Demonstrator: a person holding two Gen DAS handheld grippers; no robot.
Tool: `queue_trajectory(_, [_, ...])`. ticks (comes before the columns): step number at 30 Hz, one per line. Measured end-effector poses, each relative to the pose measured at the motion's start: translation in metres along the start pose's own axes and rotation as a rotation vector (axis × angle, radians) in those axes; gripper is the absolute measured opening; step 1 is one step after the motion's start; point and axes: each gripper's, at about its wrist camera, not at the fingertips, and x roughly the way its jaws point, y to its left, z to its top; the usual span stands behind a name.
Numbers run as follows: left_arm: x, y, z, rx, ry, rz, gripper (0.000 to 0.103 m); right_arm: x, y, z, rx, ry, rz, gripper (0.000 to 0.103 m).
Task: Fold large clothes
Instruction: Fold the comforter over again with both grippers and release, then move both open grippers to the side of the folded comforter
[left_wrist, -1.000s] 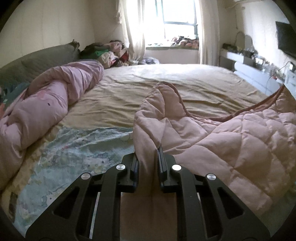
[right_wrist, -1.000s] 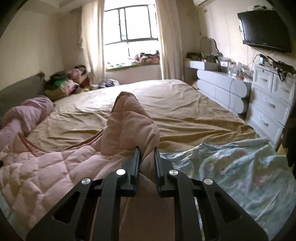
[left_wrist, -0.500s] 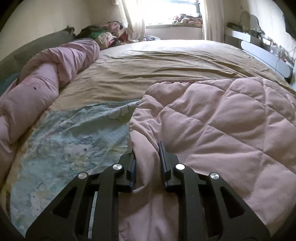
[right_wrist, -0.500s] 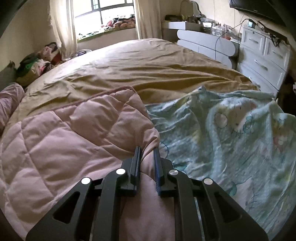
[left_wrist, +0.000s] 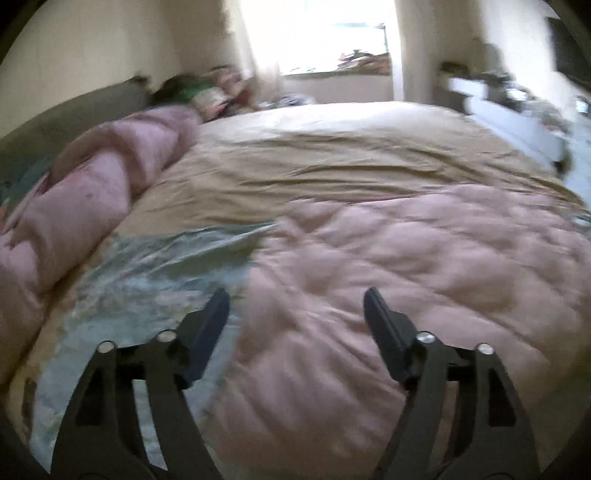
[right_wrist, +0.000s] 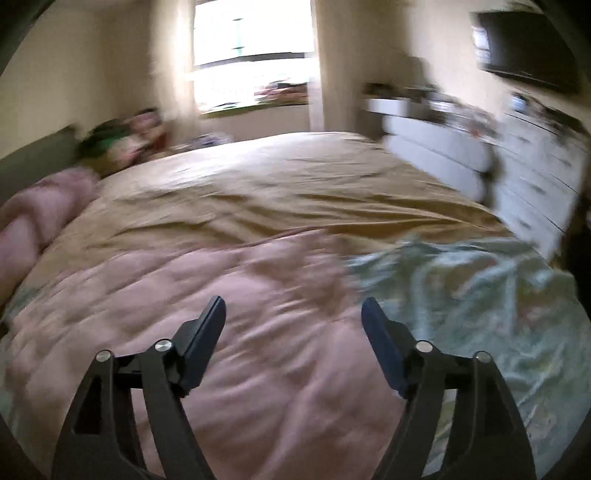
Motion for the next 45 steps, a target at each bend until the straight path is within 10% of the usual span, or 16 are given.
queue_trajectory(5, [0.002,-0.061,-0.012,0.076,0.062,-0.119,0.079,0.01,0.059,-0.018,-0.104,0.17,0.168,0.075])
queue_trajectory(10, [0.042,-0.068,-0.036,0.014,0.155,-0.163,0.093,0.049,0.093,-0.049,-0.198,0.302,0.105,0.09])
queue_trajectory(21, [0.048,-0.074,-0.035,-0.028,0.199,-0.161,0.094,0.068,0.094,-0.054,-0.178,0.308,0.079,0.091])
queue_trajectory(27, [0.009,-0.069,-0.027,-0.036,0.146,-0.172,0.094,-0.002,0.072,-0.038,-0.122,0.182,0.161,0.093])
queue_trajectory(45, [-0.071,-0.01,-0.044,-0.113,0.041,-0.053,0.094,-0.109,-0.029,-0.033,-0.055,0.065,0.044,0.098])
